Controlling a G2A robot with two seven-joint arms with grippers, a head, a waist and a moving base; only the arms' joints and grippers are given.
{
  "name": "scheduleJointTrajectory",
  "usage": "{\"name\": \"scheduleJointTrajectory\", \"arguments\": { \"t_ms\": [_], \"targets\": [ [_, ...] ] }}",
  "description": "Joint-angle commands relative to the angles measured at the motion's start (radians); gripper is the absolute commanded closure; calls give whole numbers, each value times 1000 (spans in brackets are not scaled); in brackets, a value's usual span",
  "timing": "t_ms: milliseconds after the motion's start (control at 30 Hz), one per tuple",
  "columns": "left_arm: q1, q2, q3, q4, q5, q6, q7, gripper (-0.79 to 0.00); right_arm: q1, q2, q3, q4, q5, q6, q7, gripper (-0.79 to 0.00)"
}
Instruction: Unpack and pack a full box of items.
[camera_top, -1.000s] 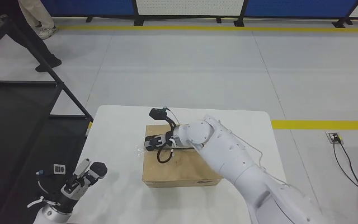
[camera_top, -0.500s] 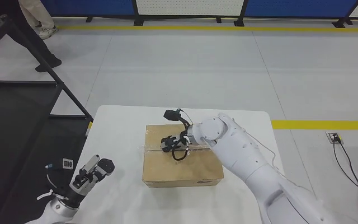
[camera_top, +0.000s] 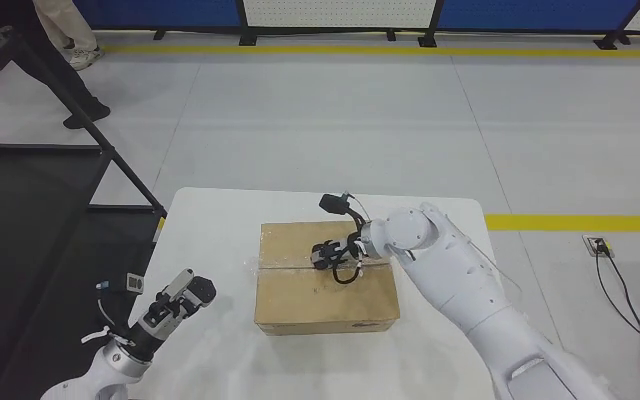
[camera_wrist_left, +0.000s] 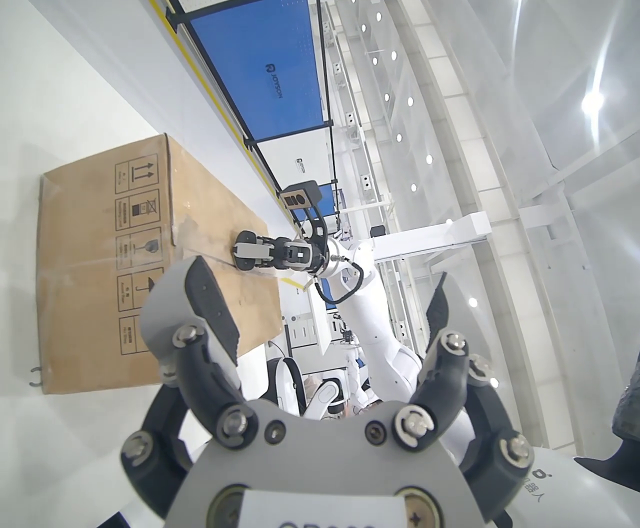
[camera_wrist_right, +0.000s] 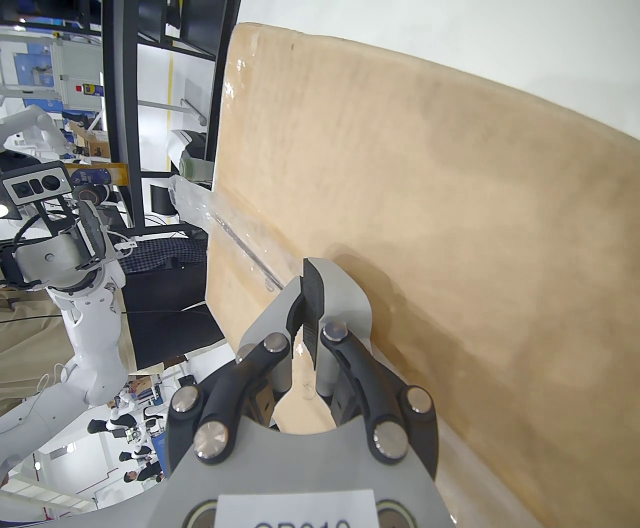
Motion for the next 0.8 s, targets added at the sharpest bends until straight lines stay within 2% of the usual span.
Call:
{"name": "scheduleJointTrajectory", "arguments": {
  "t_ms": [0,433,767],
  "targets": [
    [-11,0,7,2,3,6,-4,-770,-29,23,31,-60,-26,31,14,0],
    [-63,-1,38,12,24,34,-22,-776,-283,164,313,-477,-203,223,78,0],
    [-74,-1,39,7,30,48,-24,-773,-352,199,399,-528,-244,273,79,0]
  ]
}}
